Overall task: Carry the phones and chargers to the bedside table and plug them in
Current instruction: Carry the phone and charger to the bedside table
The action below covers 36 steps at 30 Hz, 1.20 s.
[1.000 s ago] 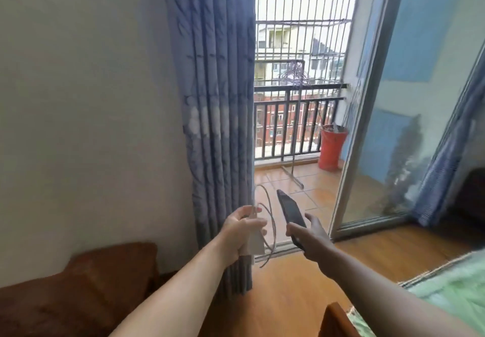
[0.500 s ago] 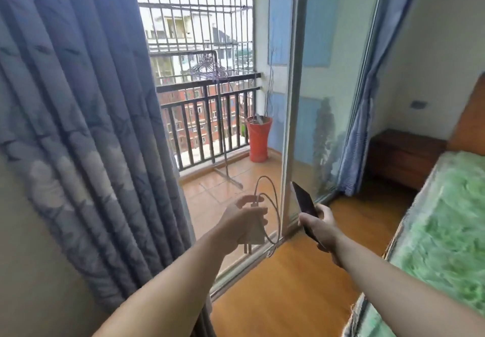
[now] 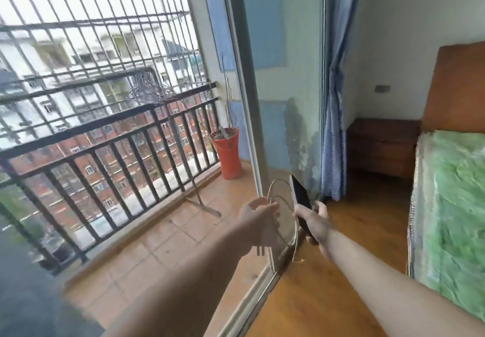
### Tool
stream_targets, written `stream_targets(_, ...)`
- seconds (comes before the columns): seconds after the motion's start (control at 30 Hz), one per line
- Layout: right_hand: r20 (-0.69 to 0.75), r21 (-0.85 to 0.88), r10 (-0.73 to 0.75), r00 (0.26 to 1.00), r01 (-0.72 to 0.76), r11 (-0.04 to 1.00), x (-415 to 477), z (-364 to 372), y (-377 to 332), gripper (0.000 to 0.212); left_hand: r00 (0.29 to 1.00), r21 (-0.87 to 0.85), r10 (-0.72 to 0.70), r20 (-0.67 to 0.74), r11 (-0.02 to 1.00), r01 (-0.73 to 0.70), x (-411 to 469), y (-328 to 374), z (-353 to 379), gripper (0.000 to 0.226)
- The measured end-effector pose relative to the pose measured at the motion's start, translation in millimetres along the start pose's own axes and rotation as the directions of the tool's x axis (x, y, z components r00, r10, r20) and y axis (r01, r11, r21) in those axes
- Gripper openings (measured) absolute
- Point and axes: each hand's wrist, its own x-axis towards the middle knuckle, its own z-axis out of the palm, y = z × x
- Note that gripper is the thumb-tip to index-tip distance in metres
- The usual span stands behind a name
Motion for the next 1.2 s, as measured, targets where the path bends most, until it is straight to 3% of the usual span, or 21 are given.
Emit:
stream_targets(0.23, -0.185, 0.019, -0.014, 0.983, 0.018, 1.000, 92, -67, -40, 0.085, 0.993, 0.119, 0.044, 0.111, 0.991, -0.057, 118, 47, 72, 0.011)
stream_targets(0.43, -0.402, 0.005, -0.019, 0.916, 0.024, 1.000, 188, -145, -63, 0.048, 0.975, 0.166, 0.082, 0.207, 0.979, -0.118, 243, 69, 150, 0.017)
stream_targets(0.73, -0.620, 0.013, -0.009, 0.784, 0.022, 1.000, 356, -214, -124, 0.077, 0.912, 0.085, 0.040, 0.408, 0.993, -0.081, 454, 135, 239, 0.009)
stream_targets(0.97, -0.670, -0.043, -0.023, 0.742, -0.009, 0.999, 457, -280, -169, 0.095, 0.866, 0.055, 0.025, 0.500, 0.997, -0.060, 573, 170, 326, 0.012)
stream_targets(1.07, -0.661, -0.052, -0.039, 0.749, 0.006, 0.999, 514, -313, -178, 0.083, 0.860, 0.051, 0.021, 0.509, 0.997, -0.054, 623, 175, 369, 0.013)
stream_targets(1.2, -0.632, -0.018, -0.032, 0.774, 0.026, 0.999, 613, -369, -186, 0.096, 0.869, 0.081, 0.001, 0.495, 0.996, -0.047, 705, 183, 434, 0.014)
